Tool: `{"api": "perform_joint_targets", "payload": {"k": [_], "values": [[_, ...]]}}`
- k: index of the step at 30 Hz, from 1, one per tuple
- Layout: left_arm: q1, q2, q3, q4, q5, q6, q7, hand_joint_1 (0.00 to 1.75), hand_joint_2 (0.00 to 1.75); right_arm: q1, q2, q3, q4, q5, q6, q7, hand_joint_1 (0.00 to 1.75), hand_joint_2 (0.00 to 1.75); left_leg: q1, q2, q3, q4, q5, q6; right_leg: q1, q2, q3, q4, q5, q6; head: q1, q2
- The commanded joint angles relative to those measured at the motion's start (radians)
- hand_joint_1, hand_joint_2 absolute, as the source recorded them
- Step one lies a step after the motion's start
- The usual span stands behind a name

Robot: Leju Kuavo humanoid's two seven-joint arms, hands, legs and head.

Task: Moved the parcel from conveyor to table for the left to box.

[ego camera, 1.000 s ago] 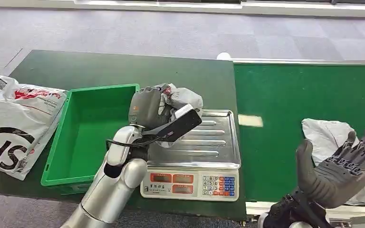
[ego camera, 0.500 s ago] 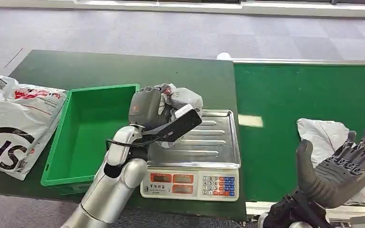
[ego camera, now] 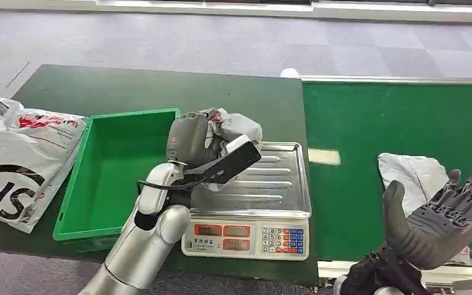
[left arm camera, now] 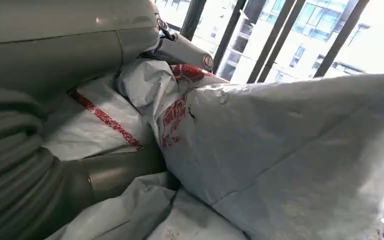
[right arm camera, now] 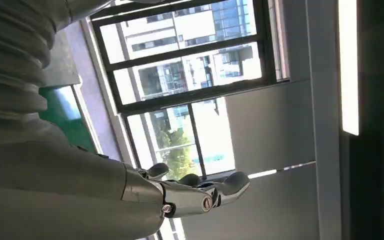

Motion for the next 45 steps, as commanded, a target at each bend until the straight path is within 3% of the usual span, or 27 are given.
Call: {"api": "perform_joint_targets", "payload": {"k": [1, 30, 31, 32, 45], "values": [[-0.027, 0.021, 0.029, 0.021, -0.002, -0.007, -0.001, 1.75, 1.75, -0.016, -0.016, -0.034, 0.012, -0.003, -0.001, 0.000, 0.00, 1.75, 0.000, 0.001, 0.000, -0.001, 0.000, 0.000, 0.000, 0.001, 0.000, -0.001, 0.001, -0.001, 0.000, 0.000], [-0.027, 0.021, 0.029, 0.021, -0.002, -0.007, -0.001, 1.75, 1.75, -0.016, -0.016, -0.034, 0.012, -0.003, -0.001, 0.000, 0.00, 1.75, 0.000, 0.001, 0.001, -0.001, 0.001, 0.000, 0.000, 0.001, 0.000, -0.001, 0.001, -0.001, 0.000, 0.000], [-0.027, 0.021, 0.029, 0.021, -0.002, -0.007, -0.001, 1.75, 1.75, -0.016, -0.016, -0.034, 0.012, -0.003, -0.001, 0.000, 0.80, 1.75, 0.000, 0.001, 0.001, -0.001, 0.000, 0.000, 0.000, 0.001, 0.000, -0.001, 0.001, -0.001, 0.000, 0.000], [-0.027, 0.021, 0.029, 0.021, -0.002, -0.007, -0.001, 1.75, 1.75, -0.016, -0.016, -0.034, 0.012, -0.003, -0.001, 0.000, 1.75, 1.75, 0.000, 0.001, 0.000, -0.001, 0.000, 0.000, 0.000, 0.001, 0.000, -0.001, 0.001, -0.001, 0.000, 0.000], [-0.027, 0.021, 0.029, 0.021, -0.002, -0.007, -0.001, 1.75, 1.75, -0.016, -0.016, -0.034, 0.012, -0.003, -0.001, 0.000, 1.75, 1.75, 0.000, 0.001, 0.001, -0.001, 0.001, 0.000, 0.000, 0.001, 0.000, -0.001, 0.001, -0.001, 0.000, 0.000]]}}
